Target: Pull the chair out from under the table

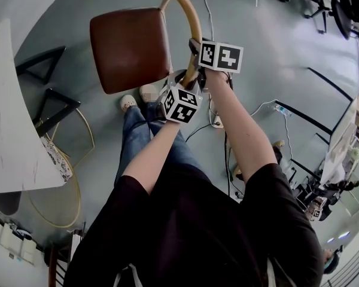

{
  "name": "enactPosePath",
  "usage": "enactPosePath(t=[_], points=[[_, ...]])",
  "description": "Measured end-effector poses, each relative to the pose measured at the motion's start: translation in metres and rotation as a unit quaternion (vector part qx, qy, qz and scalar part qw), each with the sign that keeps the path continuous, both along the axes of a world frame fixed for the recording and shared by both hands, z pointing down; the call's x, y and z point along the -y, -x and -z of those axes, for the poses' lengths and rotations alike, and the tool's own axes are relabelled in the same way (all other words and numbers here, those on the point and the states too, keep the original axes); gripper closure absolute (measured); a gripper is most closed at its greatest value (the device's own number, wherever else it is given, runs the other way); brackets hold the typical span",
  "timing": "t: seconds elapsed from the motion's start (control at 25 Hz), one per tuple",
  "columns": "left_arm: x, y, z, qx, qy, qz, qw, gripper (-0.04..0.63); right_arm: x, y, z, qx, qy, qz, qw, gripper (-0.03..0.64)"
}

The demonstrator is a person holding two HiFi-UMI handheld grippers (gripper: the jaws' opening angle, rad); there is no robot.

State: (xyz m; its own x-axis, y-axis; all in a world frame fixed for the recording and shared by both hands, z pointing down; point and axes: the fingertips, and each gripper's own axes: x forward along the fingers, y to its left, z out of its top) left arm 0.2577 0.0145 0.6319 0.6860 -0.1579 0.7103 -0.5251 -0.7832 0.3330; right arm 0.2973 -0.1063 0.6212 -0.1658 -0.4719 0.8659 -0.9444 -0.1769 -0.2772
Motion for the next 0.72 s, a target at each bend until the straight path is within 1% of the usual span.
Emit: enactPosePath(t=[0.24,0.44,0.72], points=[[-0.002,-0.015,-0.001,-0.001,0.008,-0.001,1.0,0.425,-0.003,-0.016,-0.001,-0.002,0.0,-0.007,1.0,0.465],[-0.003,-0.02,-0.003,-0.005,0.015,0.004,0.9999,0.425,-0.003,-0.02,-0.003,0.0,0.0,-0.006,1.0,0.466],[-0.004,-0.031,-0.003,-0.004,0.019,-0.002,0.9998,0.422,-0.004,-0.03,-0.002,0.005,-0.008,-0.006,1.0,0.466]])
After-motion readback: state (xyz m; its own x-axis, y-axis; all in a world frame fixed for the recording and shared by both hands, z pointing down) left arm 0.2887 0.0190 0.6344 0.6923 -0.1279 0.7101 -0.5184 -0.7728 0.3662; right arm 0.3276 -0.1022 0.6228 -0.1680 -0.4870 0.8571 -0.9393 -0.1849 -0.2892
